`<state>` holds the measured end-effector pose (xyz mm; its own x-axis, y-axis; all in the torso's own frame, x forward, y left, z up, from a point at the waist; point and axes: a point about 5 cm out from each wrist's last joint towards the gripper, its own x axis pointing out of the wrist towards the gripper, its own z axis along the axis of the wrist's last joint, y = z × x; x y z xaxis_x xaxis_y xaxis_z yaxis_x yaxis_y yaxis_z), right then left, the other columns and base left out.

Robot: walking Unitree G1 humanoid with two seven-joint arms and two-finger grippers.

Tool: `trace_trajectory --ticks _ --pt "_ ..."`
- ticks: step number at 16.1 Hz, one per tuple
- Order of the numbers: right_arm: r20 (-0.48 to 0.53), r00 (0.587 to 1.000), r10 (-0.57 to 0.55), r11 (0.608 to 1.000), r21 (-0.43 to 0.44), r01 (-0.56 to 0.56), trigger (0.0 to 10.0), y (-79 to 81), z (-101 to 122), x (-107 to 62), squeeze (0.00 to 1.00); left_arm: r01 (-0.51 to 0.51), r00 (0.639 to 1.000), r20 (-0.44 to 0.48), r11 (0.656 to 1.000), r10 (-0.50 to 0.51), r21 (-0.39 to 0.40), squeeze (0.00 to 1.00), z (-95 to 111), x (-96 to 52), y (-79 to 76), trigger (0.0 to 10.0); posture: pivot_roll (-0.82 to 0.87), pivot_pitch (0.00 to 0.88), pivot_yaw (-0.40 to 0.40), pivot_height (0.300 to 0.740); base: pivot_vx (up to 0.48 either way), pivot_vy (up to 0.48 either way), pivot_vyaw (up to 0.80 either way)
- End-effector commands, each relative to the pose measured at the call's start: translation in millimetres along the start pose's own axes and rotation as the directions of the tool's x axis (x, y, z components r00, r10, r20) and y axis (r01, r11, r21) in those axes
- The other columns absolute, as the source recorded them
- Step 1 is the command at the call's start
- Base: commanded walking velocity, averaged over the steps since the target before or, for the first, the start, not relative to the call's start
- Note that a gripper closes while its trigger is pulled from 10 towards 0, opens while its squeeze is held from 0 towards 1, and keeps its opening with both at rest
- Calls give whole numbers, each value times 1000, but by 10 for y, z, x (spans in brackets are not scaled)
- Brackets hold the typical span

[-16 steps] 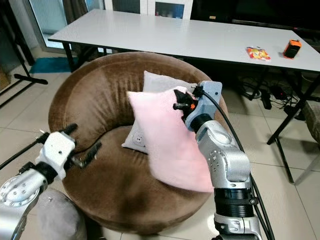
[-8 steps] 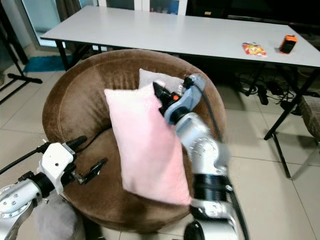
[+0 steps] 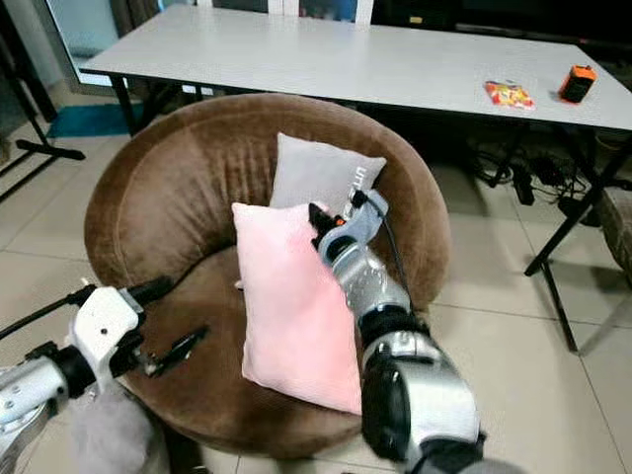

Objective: Move the pillow to the sofa from floor

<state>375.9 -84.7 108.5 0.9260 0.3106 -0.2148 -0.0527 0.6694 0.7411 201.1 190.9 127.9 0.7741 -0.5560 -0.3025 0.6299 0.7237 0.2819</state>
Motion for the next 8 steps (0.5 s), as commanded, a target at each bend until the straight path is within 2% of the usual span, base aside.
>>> trace_trajectory --ticks 1,3,6,8 --pt "43 999 7 1000 -23 -6 10000 74 117 33 0 -1 1000 2 1000 1 4 98 34 -26 11 10000 62 0 -51 740 0 0 0" --pt "81 996 -24 999 -34 27 10000 108 211 67 0 0 1000 -8 1000 0 -8 98 36 -57 -15 10000 72 0 -58 740 0 0 0" --pt "121 988 -96 994 -35 100 10000 68 322 67 0 13 1000 -16 1000 -13 -21 94 36 -87 -59 10000 77 0 -62 740 0 0 0" --pt "96 986 -134 987 -79 142 10000 0 258 55 0 21 1000 -21 999 -22 -31 98 40 -97 -83 10000 76 0 -64 740 0 0 0"
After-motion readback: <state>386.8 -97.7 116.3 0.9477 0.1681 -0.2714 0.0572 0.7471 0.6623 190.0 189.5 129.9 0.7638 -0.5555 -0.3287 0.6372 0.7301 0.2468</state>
